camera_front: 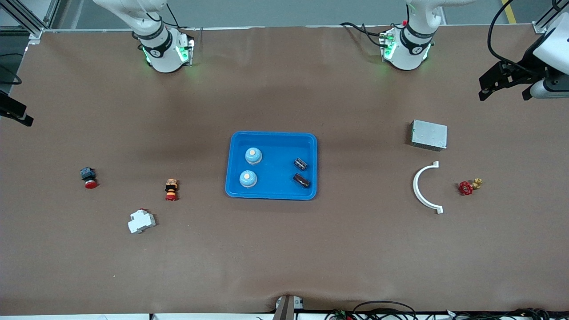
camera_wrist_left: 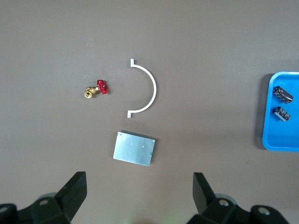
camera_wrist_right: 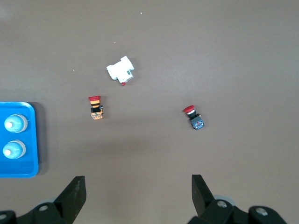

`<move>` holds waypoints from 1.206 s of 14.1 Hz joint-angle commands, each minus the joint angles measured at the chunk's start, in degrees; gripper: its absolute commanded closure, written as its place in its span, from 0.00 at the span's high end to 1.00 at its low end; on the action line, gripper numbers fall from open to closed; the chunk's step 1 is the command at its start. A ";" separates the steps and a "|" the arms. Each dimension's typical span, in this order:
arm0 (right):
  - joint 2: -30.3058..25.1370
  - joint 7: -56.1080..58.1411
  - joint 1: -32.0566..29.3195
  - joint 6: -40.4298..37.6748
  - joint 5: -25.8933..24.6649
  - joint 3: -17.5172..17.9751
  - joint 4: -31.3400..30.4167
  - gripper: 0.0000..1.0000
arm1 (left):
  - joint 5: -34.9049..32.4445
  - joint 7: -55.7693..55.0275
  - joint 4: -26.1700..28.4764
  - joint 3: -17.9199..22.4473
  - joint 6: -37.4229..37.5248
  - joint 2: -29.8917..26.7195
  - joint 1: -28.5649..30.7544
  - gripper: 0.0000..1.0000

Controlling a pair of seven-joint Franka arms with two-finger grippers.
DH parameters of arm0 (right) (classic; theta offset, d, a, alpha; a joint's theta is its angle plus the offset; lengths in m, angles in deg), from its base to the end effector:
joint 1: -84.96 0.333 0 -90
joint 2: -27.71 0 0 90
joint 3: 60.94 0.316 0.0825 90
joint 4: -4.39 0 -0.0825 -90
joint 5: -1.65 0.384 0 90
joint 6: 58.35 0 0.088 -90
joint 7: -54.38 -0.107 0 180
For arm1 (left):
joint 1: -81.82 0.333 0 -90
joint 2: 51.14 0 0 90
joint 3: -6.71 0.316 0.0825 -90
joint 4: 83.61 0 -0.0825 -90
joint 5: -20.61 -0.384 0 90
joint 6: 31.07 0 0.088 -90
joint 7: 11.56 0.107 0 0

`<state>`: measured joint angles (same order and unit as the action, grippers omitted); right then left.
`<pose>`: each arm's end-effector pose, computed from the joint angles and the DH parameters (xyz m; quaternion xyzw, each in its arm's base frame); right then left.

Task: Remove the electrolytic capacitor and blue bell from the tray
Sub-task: 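Reach the left gripper over the black capacitors in the blue tray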

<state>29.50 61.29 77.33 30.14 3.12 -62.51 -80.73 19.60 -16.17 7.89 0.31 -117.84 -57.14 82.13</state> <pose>0.5555 -0.0869 0.6449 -0.9996 0.0195 -0.0154 0.0103 0.5128 -0.0563 0.6629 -0.9998 0.0121 -0.0121 0.0136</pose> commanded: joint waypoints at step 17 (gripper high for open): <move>-6.27 -21.40 8.68 11.16 1.79 1.04 -19.36 1.00 | 4.52 -13.11 -2.39 -8.01 -13.49 21.10 -4.86 1.00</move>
<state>25.45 43.31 84.22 38.17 4.09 -61.22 -95.42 23.11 -24.70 6.95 -7.29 -129.79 -39.77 79.33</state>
